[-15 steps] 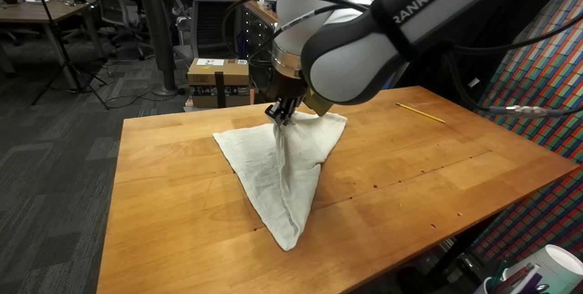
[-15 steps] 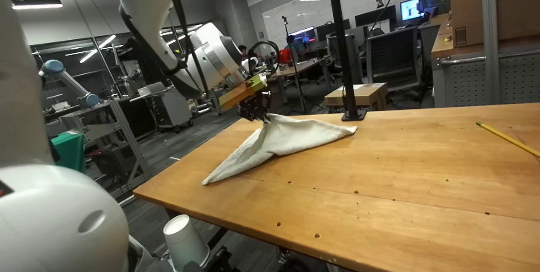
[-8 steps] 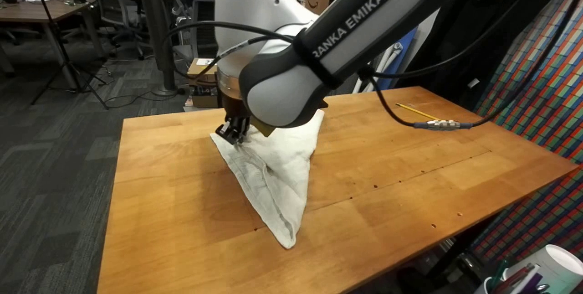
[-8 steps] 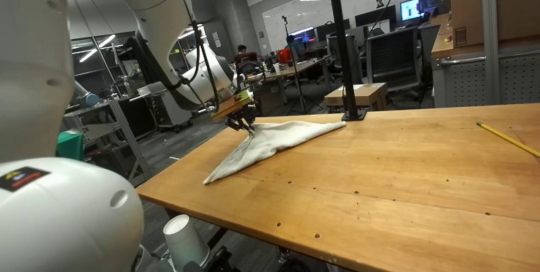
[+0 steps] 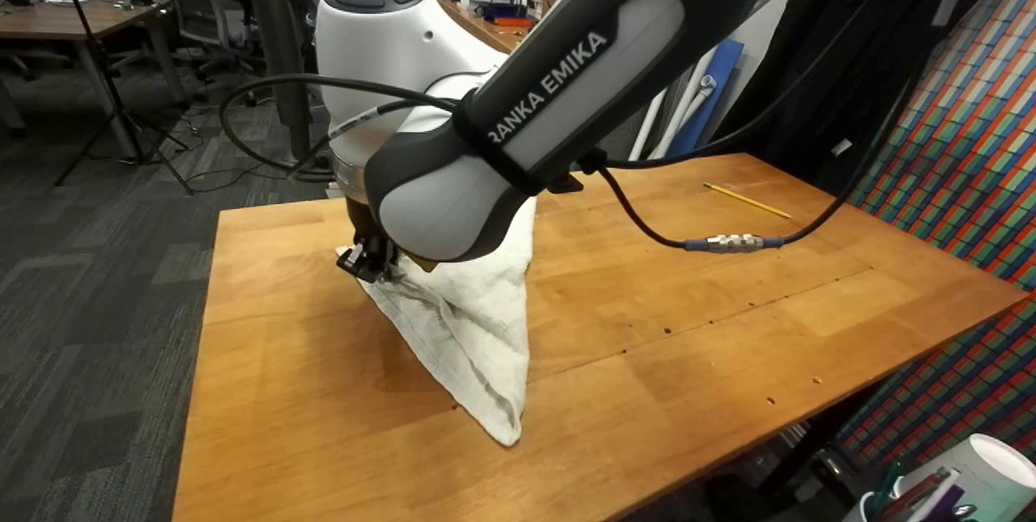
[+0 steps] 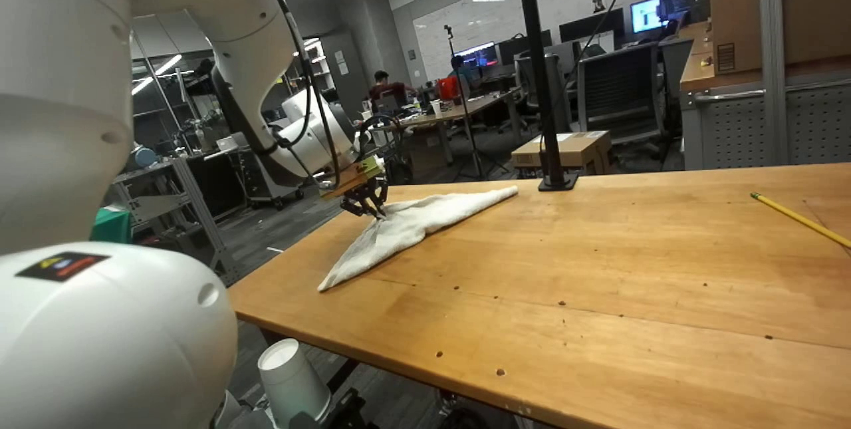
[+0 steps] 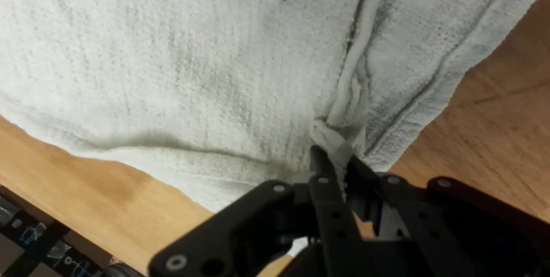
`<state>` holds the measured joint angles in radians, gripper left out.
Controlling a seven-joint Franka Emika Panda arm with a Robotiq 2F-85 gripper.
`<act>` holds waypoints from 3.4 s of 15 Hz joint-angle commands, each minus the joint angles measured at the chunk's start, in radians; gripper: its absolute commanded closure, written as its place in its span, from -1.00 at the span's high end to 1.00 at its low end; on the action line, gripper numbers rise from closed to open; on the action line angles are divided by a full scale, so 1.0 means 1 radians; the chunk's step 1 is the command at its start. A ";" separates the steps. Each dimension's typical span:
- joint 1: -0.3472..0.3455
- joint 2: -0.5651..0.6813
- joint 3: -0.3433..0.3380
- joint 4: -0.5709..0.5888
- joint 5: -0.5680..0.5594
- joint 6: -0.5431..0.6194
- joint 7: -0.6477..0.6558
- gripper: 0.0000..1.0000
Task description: Fold the white towel into a triangle twice
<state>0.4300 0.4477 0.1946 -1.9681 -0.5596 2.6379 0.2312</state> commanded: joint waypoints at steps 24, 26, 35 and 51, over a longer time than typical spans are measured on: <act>0.024 0.030 -0.233 0.177 -0.055 -0.171 0.231 1.00; 0.016 0.038 -0.251 0.206 -0.066 -0.189 0.247 1.00; -0.030 0.087 -0.269 0.247 -0.079 -0.202 0.278 1.00; -0.079 0.251 -0.304 0.436 0.129 -0.252 0.468 1.00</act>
<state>0.3388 0.6622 -0.0907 -1.5918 -0.4767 2.4025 0.6449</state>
